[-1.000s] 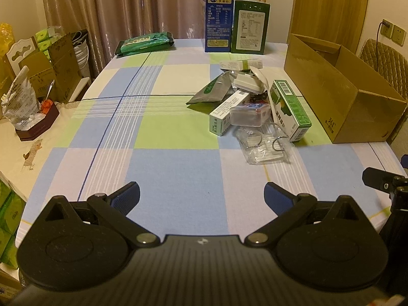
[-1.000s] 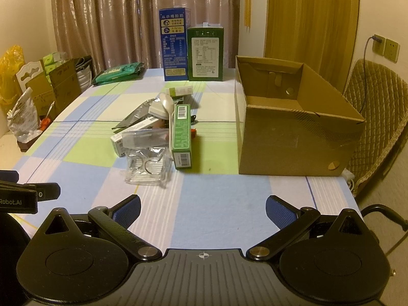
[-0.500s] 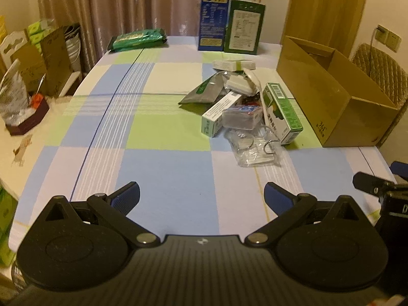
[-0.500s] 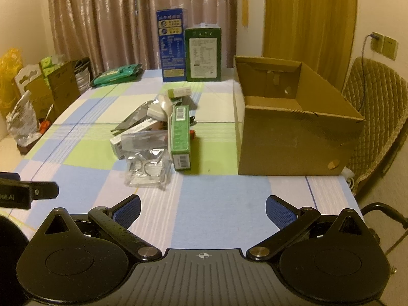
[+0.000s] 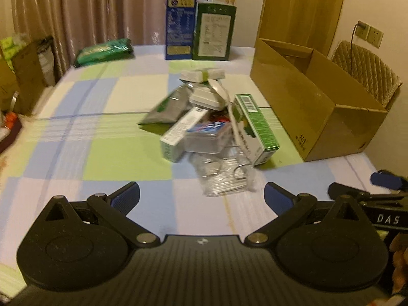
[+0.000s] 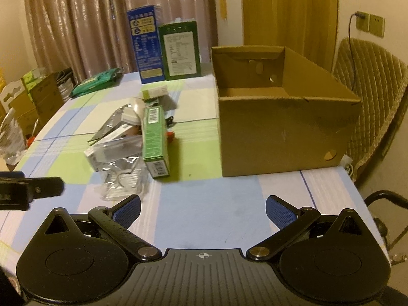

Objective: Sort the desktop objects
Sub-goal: 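Grasp the clear hook box with the left tool while the right tool grasps the green box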

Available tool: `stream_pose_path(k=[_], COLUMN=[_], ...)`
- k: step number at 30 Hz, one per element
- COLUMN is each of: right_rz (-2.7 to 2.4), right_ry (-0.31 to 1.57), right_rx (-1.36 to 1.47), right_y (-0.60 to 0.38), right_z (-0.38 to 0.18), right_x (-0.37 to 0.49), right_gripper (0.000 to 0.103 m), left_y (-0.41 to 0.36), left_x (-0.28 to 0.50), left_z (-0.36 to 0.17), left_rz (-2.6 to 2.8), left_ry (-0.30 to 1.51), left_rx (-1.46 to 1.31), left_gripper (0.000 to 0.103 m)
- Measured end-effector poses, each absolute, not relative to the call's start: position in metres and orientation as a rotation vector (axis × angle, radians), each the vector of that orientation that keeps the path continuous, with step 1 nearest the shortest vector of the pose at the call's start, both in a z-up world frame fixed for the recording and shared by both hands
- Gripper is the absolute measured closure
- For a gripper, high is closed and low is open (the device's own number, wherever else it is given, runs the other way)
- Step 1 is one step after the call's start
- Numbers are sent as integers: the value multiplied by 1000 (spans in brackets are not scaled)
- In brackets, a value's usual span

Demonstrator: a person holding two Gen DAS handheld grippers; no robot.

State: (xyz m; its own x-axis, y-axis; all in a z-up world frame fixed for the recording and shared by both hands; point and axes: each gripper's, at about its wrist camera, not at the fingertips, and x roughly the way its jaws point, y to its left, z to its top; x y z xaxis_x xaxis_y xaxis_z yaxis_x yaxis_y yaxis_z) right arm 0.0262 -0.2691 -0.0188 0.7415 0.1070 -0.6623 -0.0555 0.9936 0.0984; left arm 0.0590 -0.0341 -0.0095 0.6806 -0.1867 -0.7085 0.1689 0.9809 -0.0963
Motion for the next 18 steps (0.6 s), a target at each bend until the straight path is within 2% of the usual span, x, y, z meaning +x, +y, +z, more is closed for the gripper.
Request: stream_pose_path(k=[8,12,18], right_rz=[71,67,45], right_ry=[748,772,779], right_rx=[108,116,105], right_y=[-285,-289,-290], right_z=[-44,-54,-61], right_x=[54,64,72], right_gripper=[2,2,2], left_y=[-56,-65,-78], left_x=[99,118,135], left_z=[-53,-68,-85], left_rz=[-207,-234,-256], left_ry=[790,781,776], left_rx=[8,9,26], left_gripper=[2,8,11])
